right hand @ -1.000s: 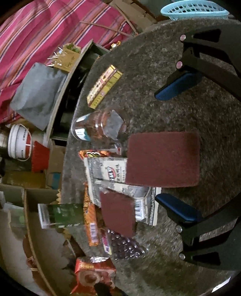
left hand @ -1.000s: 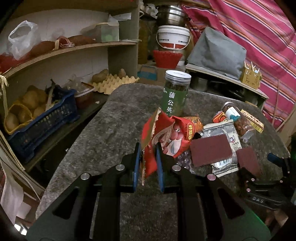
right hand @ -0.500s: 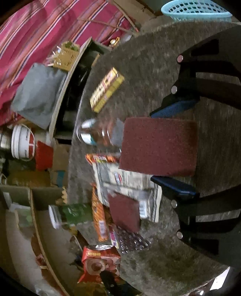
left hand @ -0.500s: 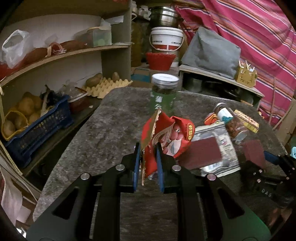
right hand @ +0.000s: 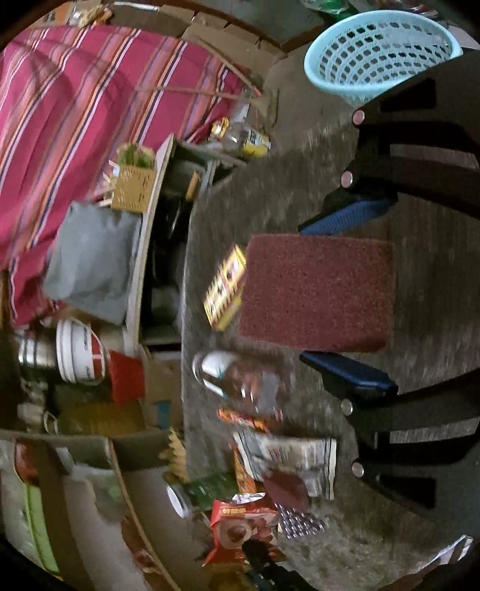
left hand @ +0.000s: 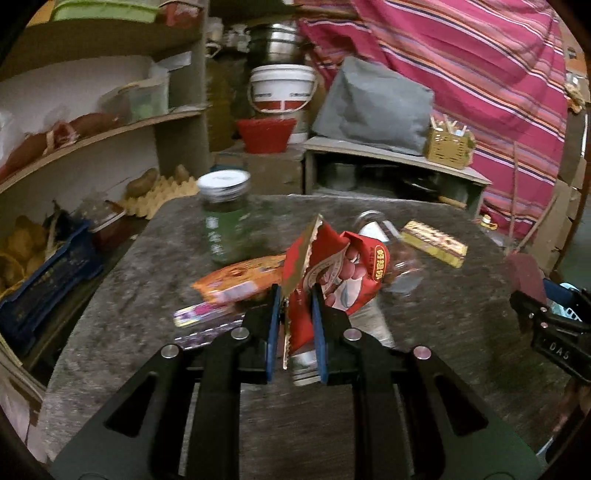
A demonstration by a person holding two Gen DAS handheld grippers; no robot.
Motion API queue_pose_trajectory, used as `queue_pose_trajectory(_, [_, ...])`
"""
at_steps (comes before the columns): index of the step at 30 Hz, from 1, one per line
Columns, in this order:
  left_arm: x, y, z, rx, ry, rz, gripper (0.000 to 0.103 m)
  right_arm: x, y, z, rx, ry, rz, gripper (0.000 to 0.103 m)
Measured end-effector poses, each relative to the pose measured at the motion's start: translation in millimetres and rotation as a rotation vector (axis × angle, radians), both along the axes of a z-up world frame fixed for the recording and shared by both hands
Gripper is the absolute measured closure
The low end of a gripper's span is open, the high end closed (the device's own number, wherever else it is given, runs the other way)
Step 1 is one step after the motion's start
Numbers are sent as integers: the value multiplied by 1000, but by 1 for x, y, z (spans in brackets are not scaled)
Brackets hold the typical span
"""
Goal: Collect trash
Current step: 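Carry the red bag and scouring pad to the blue basket and open both tools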
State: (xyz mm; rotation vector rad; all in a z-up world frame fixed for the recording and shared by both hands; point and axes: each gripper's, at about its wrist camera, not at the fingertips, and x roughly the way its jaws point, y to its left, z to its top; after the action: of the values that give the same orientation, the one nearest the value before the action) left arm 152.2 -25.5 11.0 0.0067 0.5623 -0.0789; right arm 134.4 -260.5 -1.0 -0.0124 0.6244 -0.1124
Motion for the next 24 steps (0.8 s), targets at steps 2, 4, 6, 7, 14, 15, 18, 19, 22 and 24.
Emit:
queue_pose_trajectory(2, [1,-14,1,-4,-7,-21,88,-4,-13,3,6,-10,-17,41])
queue_pose_trajectory(4, [1,-31,1,-8,-15,-45,88,-8,-27,5,13,-18,-33,41])
queue_pose_trajectory(6, [1,-51,1,-10,-17,-69,88,-13,-42,8,20,-23,-49,41])
queue_pose_trajectory(7, [1,-60,2,-11,-18,-82,88,-18,-56,10,28,-29,-64,41])
queue_pose_trajectory(14, [-13,-144,15,12,-81,-196,88,-49,-138,26,61,-84,-194,41])
queue_pose_trajectory(15, [-16,-154,16,13,-83,-213,88,-55,-149,28,52,-92,-211,41])
queue_pose_trajectory(18, [-24,-195,15,20,-89,-278,88,-75,-188,31,13,-110,-280,41])
queue_pose_trajectory(19, [-26,-211,14,20,-88,-304,88,-80,-198,31,5,-111,-302,41])
queue_pose_trajectory(22, [-31,-255,10,6,-80,-371,88,-96,-234,26,9,-101,-376,40])
queue_pose_trajectory(24, [-35,-283,4,-3,-68,-418,88,-106,-259,22,34,-97,-423,40])
